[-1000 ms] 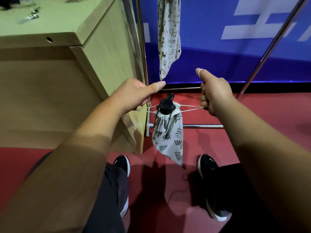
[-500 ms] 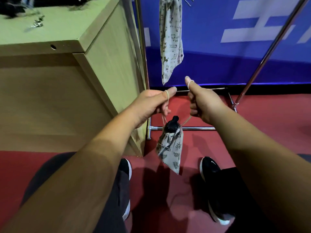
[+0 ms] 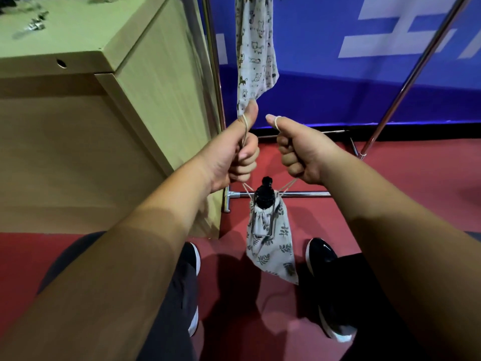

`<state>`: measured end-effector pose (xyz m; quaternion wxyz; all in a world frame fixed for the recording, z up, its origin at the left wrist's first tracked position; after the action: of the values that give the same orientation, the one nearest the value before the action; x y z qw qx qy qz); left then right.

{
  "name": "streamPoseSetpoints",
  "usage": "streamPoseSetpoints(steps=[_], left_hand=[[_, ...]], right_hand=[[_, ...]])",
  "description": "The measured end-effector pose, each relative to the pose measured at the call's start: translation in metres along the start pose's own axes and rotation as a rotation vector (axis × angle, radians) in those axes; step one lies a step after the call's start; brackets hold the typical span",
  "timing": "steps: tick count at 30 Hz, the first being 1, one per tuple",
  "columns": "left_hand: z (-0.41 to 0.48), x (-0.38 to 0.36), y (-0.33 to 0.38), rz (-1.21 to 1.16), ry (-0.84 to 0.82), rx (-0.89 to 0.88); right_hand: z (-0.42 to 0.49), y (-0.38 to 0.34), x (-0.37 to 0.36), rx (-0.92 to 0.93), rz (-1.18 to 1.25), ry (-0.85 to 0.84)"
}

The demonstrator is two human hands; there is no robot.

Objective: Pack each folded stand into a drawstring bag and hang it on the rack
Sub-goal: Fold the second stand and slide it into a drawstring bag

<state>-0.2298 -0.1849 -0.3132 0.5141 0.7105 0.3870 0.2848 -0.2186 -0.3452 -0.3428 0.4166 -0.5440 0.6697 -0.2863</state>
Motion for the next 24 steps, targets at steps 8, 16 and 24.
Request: streamPoseSetpoints(steps=[8,16,24], left_hand=[[-0.012,0.041,-0.010,0.383,0.135,0.186],[-0.019,0.043,-0.014,0.475,0.148,0.219],[-0.014,0.039,-0.012,0.166,0.225,0.017]], right_hand=[[-0.006,-0.011,0.035,0.127,-0.191,0.199],[-0.010,-0.006,0.037,0.177,-0.114,0.288],[-0.009,-0.017,0.028,0.205,-0.047,0.037]])
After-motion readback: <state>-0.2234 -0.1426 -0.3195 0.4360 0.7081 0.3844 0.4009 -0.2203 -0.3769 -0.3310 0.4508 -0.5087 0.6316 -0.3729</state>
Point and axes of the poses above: each hand's wrist, its own z-axis towards the middle knuckle, its own x-axis out of the back of the hand, y = z × x, the point moved 4 cm from there along z, towards the middle knuckle, and after that the axes turned 8 degrees about z, right-handed, at the moved point
